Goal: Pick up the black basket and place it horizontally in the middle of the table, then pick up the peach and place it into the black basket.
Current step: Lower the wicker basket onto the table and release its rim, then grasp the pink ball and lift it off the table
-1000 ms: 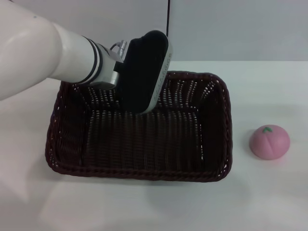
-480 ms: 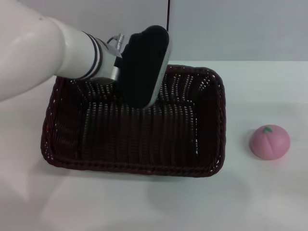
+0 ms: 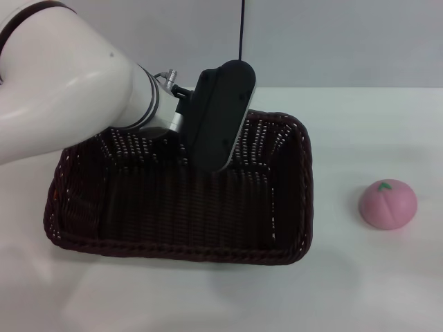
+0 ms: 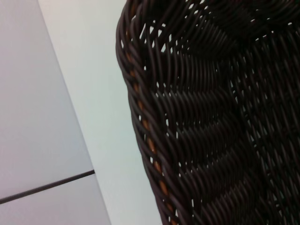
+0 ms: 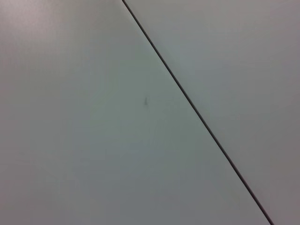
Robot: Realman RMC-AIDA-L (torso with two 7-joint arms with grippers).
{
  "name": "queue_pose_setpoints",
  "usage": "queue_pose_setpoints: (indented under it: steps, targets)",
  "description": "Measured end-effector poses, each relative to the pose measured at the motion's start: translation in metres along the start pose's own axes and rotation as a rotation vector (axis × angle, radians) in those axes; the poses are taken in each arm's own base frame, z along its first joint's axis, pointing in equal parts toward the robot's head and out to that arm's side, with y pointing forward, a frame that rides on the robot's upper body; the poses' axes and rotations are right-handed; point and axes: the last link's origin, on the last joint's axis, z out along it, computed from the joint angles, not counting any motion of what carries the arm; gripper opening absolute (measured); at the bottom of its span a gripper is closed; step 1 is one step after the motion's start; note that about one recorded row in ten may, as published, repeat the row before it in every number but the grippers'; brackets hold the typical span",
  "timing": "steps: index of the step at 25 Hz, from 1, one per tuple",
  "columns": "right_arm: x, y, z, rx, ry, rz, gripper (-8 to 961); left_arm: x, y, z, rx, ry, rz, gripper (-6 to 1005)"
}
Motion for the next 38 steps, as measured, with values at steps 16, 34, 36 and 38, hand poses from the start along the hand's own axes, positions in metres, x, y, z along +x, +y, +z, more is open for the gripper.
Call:
queue_pose_setpoints:
  steps: [16, 34, 36, 38]
  targets:
    - [0.000, -0.001, 0.000, 0.002, 0.005, -0.004, 764, -0.004, -0.013, -0.010, 0.051, 0.009, -0.029, 778]
    - [-0.015, 0.000, 0.007, -0.118, 0.025, -0.095, 764, -0.089, -0.008, -0.093, 0.477, 0.258, -0.596, 701]
    - [-0.018, 0.002, 0.011, -0.166, 0.049, -0.119, 764, -0.101, 0.005, -0.094, 0.541, 0.336, -0.715, 701]
    - [-0.022, 0.002, 0.017, -0.225, 0.090, -0.142, 764, -0.106, 0.012, -0.094, 0.566, 0.372, -0.769, 701]
